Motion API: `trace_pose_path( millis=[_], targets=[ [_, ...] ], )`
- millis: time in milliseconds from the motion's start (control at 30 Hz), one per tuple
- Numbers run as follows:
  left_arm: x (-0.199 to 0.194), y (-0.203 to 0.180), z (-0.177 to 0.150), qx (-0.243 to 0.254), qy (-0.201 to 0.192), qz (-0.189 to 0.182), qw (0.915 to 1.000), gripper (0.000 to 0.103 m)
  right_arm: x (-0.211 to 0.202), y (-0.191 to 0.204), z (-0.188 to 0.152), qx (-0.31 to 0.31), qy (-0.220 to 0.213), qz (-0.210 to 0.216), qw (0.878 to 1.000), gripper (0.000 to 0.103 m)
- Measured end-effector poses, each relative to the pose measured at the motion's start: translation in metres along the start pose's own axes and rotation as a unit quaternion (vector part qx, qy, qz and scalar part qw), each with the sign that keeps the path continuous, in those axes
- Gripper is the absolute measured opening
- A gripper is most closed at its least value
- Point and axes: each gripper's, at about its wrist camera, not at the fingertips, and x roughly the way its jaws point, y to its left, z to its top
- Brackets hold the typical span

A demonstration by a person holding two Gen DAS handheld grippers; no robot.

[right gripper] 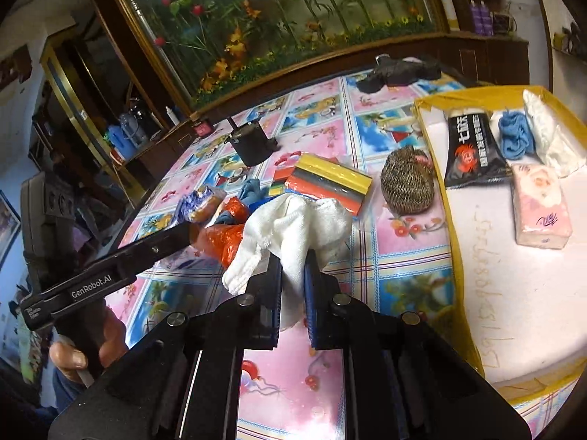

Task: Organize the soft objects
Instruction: 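Grasp the blue-white plastic bag with the left tool while the right tool grasps another white cloth, then carry the blue-white bag over the tray with the left tool while the right tool carries the white cloth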

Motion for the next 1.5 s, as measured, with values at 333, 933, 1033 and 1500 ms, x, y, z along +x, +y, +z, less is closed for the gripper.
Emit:
trace_pose_path(
  millis=[333, 933, 1033, 1500],
  targets=[
    [-0.003, -0.017, -0.004, 0.046, -0.014, 0.008, 0.9988, 0.056, -0.014, -0.003, -0.002, 0.002, -0.017, -0.003, 1.000, 0.010],
    [0.001, -0.018, -0.004, 0.050, -0.013, 0.041, 0.9978, 0.056, -0.019, -0.001, -0.007, 0.000, -0.015, 0.000, 1.000, 0.010],
    [0.001, -0.019, -0.005, 0.053, -0.015, 0.047, 0.9973, 0.056, -0.019, 0.000, -0.008, -0.001, -0.014, 0.000, 1.000, 0.010],
    [-0.002, -0.029, -0.008, 0.082, -0.035, 0.085, 0.9924, 0.056, -0.017, 0.000, -0.009, -0.001, -0.011, -0.002, 1.000, 0.010]
  ],
)
